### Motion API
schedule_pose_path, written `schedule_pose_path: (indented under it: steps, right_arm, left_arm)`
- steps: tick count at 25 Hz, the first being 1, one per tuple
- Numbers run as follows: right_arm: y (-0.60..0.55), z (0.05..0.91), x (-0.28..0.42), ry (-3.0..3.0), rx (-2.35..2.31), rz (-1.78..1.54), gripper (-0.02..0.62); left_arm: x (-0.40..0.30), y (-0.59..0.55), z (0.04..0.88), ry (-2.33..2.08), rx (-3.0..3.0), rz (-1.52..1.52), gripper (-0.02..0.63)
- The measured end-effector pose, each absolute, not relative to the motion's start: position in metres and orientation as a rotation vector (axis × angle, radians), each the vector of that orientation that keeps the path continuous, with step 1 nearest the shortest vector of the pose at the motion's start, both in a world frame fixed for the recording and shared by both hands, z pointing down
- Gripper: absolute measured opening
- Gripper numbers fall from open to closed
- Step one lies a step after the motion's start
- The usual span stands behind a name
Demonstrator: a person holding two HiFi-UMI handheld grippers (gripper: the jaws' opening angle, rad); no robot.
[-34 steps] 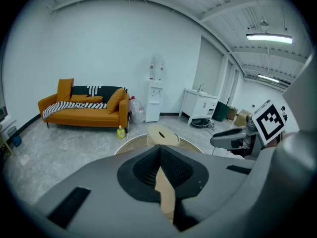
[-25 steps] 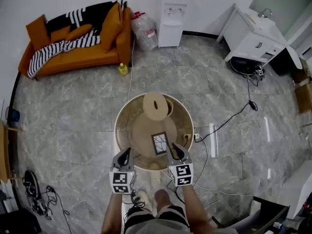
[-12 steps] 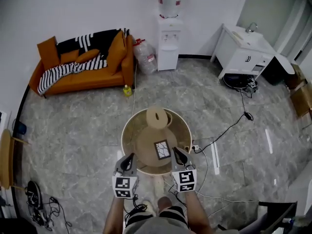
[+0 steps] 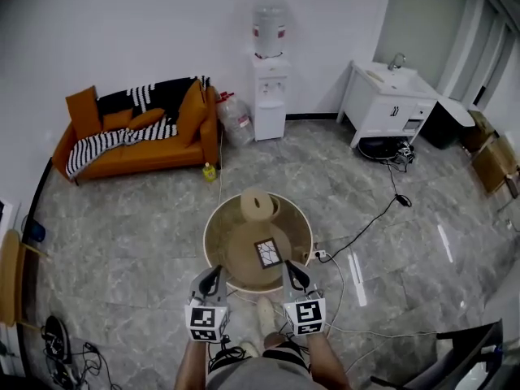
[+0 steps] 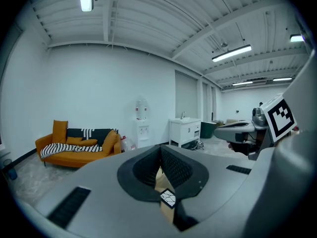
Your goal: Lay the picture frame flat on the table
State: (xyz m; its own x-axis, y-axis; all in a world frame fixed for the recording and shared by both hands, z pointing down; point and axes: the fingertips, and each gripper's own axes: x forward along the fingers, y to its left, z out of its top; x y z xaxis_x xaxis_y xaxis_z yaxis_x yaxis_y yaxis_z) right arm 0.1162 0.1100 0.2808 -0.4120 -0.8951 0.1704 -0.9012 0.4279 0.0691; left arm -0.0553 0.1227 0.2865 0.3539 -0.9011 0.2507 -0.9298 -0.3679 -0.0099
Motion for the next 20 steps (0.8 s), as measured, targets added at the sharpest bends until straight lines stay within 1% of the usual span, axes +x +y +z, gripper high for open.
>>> schedule_pose_path:
  steps: [5, 10, 20]
  right_arm:
    - [0.157, 0.266, 0.122, -2.493, 1.626, 0.011, 0.002]
    - [0.191, 0.258, 0.128, -2.493, 1.675, 0.004, 0.0]
    - [0.201, 0.251, 0.132, -2.504, 1.691, -0.04, -0.002]
  left_arm:
    - [-0.051, 0.161, 0.269, -1.683, 2.517, 0.297, 0.017]
    - [-0.051, 0.191, 0.269, -1.679, 2.535, 0.308, 0.017]
    - [-0.042, 0.201, 0.259, -1.675, 2.582, 0.326, 0.017]
